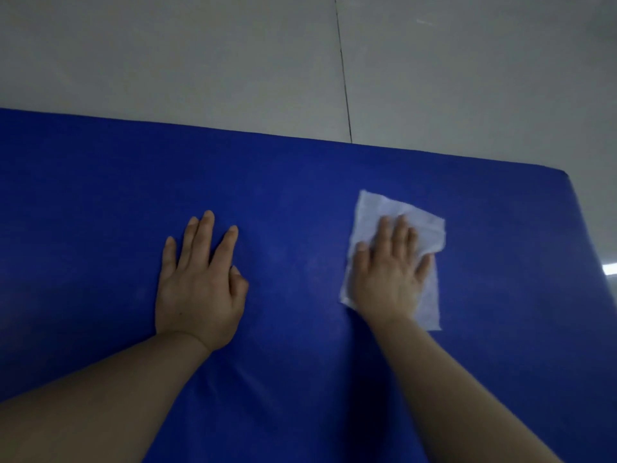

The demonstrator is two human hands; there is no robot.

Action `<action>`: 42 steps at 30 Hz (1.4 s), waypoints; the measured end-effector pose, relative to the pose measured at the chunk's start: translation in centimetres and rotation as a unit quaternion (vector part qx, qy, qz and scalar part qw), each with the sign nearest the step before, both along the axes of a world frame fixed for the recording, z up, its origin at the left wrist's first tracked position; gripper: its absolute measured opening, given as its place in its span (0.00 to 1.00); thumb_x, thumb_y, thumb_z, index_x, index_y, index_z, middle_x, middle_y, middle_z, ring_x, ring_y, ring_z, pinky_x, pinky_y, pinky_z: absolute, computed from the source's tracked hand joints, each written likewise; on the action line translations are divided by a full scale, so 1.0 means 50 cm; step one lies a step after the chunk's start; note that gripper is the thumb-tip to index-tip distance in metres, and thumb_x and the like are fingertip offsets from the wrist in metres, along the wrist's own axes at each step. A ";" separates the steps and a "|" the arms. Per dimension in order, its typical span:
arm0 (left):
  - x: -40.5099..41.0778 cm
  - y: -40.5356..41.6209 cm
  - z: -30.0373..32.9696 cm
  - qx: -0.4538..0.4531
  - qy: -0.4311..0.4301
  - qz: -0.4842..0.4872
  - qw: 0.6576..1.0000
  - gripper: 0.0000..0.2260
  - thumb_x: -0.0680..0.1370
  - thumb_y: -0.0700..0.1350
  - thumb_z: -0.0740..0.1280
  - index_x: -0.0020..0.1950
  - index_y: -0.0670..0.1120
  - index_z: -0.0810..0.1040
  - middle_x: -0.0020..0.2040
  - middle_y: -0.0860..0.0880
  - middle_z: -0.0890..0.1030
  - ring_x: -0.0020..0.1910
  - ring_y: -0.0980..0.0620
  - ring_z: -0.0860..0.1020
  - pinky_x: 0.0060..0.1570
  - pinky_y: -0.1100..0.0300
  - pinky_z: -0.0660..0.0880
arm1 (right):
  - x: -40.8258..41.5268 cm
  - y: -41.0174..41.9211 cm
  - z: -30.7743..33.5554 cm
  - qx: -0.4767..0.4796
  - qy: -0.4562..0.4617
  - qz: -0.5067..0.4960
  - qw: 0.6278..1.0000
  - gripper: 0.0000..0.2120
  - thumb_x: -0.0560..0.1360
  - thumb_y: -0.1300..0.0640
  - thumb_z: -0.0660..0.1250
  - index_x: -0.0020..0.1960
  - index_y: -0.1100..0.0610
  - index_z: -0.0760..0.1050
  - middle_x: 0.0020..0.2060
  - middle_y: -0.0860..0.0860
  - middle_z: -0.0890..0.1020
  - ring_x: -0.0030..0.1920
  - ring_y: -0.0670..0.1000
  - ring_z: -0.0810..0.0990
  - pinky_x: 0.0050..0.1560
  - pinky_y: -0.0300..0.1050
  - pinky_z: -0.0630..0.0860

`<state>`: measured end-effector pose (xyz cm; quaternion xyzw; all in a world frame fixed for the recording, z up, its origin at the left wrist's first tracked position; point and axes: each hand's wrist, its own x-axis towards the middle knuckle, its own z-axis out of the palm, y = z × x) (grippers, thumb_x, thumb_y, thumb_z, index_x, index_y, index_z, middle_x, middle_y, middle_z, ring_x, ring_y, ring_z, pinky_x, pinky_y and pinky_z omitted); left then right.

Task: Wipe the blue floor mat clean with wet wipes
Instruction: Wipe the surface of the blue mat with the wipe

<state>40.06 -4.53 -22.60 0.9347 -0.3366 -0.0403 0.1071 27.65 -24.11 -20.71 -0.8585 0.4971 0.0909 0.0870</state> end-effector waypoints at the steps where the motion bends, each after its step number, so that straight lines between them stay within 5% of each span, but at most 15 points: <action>1: 0.000 0.000 0.000 0.001 0.000 0.000 1.000 0.26 0.77 0.49 0.49 0.73 0.43 0.66 0.76 0.40 0.60 0.75 0.43 0.57 0.73 0.43 0.51 | 0.013 0.038 -0.004 -0.003 -0.011 0.040 0.999 0.29 0.79 0.42 0.36 0.78 0.50 0.40 0.77 0.51 0.40 0.76 0.51 0.38 0.74 0.58 0.36; 5: 0.003 -0.001 0.002 0.002 0.000 -0.004 1.000 0.26 0.77 0.50 0.49 0.73 0.43 0.67 0.76 0.40 0.60 0.75 0.43 0.57 0.72 0.44 0.49 | 0.025 0.199 -0.011 0.002 -0.084 0.295 0.952 0.27 0.80 0.42 0.45 0.77 0.50 0.55 0.77 0.51 0.55 0.77 0.52 0.50 0.74 0.61 0.47; 7: 0.003 -0.001 0.003 0.002 -0.001 -0.004 1.000 0.26 0.77 0.50 0.50 0.73 0.43 0.66 0.76 0.40 0.60 0.75 0.43 0.56 0.72 0.44 0.50 | -0.001 0.173 -0.022 -0.013 -0.092 0.336 0.937 0.26 0.80 0.43 0.49 0.76 0.51 0.59 0.75 0.50 0.60 0.75 0.51 0.57 0.73 0.59 0.54; 10: 0.001 -0.002 0.005 0.002 -0.001 -0.002 1.000 0.26 0.77 0.50 0.49 0.73 0.43 0.66 0.76 0.40 0.60 0.75 0.42 0.56 0.73 0.43 0.51 | -0.062 0.054 -0.030 -0.072 -0.077 0.180 0.978 0.27 0.79 0.44 0.49 0.75 0.53 0.61 0.75 0.52 0.62 0.74 0.52 0.62 0.72 0.58 0.57; 13: 0.001 -0.004 0.006 0.000 0.000 0.000 1.000 0.26 0.77 0.50 0.48 0.73 0.43 0.66 0.76 0.40 0.60 0.75 0.42 0.57 0.73 0.42 0.51 | -0.080 -0.019 -0.009 -0.016 -0.012 -0.005 1.000 0.29 0.80 0.43 0.40 0.78 0.51 0.44 0.78 0.50 0.47 0.77 0.50 0.44 0.75 0.57 0.44; 15: 0.000 -0.003 0.006 -0.001 0.000 0.001 1.000 0.26 0.77 0.50 0.48 0.73 0.42 0.66 0.76 0.40 0.60 0.75 0.42 0.57 0.73 0.42 0.51 | -0.051 0.015 -0.007 -0.007 -0.002 -0.018 1.000 0.29 0.80 0.43 0.39 0.78 0.51 0.39 0.78 0.51 0.41 0.77 0.51 0.39 0.75 0.58 0.40; 20: 0.003 -0.003 0.006 -0.005 0.003 0.000 1.000 0.27 0.77 0.50 0.48 0.74 0.43 0.66 0.76 0.40 0.60 0.76 0.43 0.56 0.73 0.44 0.49 | -0.013 0.212 -0.011 -0.017 -0.075 0.302 0.950 0.28 0.79 0.43 0.48 0.77 0.52 0.56 0.76 0.52 0.57 0.76 0.53 0.54 0.74 0.62 0.49; 22: 0.003 -0.002 0.005 -0.006 0.001 0.001 1.000 0.27 0.77 0.50 0.48 0.73 0.43 0.66 0.76 0.40 0.60 0.76 0.43 0.56 0.73 0.44 0.50 | -0.043 0.184 -0.023 -0.030 -0.076 0.343 0.936 0.27 0.79 0.44 0.51 0.76 0.52 0.59 0.75 0.51 0.61 0.75 0.52 0.57 0.74 0.59 0.51; 25: 0.001 -0.003 0.007 -0.007 -0.002 0.001 1.000 0.27 0.77 0.50 0.48 0.73 0.43 0.66 0.76 0.40 0.60 0.75 0.42 0.57 0.73 0.43 0.51 | -0.110 0.065 -0.030 -0.086 -0.080 0.167 0.979 0.28 0.78 0.45 0.49 0.75 0.55 0.63 0.74 0.54 0.63 0.73 0.53 0.63 0.70 0.59 0.58; 27: 0.000 -0.004 0.006 -0.008 -0.001 0.001 1.000 0.27 0.77 0.50 0.49 0.73 0.42 0.66 0.76 0.40 0.60 0.75 0.42 0.57 0.73 0.43 0.51 | -0.134 0.009 -0.022 -0.053 -0.035 0.008 0.998 0.31 0.77 0.43 0.42 0.77 0.54 0.53 0.77 0.53 0.55 0.76 0.53 0.54 0.74 0.59 0.52; 29: 0.000 -0.003 0.007 -0.010 -0.001 0.001 1.000 0.27 0.77 0.49 0.49 0.73 0.42 0.66 0.76 0.39 0.60 0.75 0.42 0.57 0.73 0.42 0.51 | -0.119 0.031 -0.021 -0.047 -0.024 -0.031 0.998 0.33 0.76 0.42 0.40 0.78 0.55 0.53 0.77 0.53 0.54 0.77 0.54 0.53 0.74 0.61 0.50; 31: 0.000 -0.003 0.008 -0.010 0.003 0.003 1.000 0.26 0.76 0.49 0.50 0.73 0.42 0.66 0.76 0.39 0.60 0.75 0.42 0.57 0.73 0.42 0.51 | -0.085 0.113 -0.016 -0.064 -0.059 0.069 0.994 0.30 0.77 0.44 0.46 0.75 0.57 0.62 0.75 0.55 0.62 0.74 0.57 0.61 0.71 0.64 0.55; 36: 0.003 -0.004 0.009 -0.019 0.017 0.001 1.000 0.27 0.76 0.49 0.50 0.74 0.43 0.65 0.77 0.40 0.58 0.76 0.43 0.55 0.73 0.44 0.48 | -0.090 0.267 -0.001 0.010 -0.078 0.385 0.920 0.25 0.79 0.43 0.51 0.74 0.50 0.63 0.75 0.49 0.62 0.75 0.51 0.60 0.71 0.56 0.52; 40: 0.000 -0.003 0.009 -0.016 0.015 0.003 1.000 0.23 0.79 0.44 0.56 0.74 0.43 0.65 0.77 0.40 0.58 0.76 0.42 0.55 0.74 0.43 0.49 | -0.172 0.148 -0.020 -0.036 -0.081 0.196 0.977 0.27 0.79 0.45 0.51 0.75 0.54 0.61 0.75 0.51 0.60 0.74 0.51 0.59 0.71 0.54 0.53; 42: 0.000 -0.004 0.010 -0.013 0.016 0.001 1.000 0.23 0.79 0.44 0.57 0.74 0.43 0.64 0.77 0.40 0.58 0.76 0.43 0.54 0.74 0.43 0.49 | -0.195 0.110 -0.017 -0.037 -0.059 0.106 0.992 0.29 0.80 0.43 0.45 0.77 0.54 0.54 0.77 0.49 0.53 0.77 0.49 0.50 0.74 0.52 0.45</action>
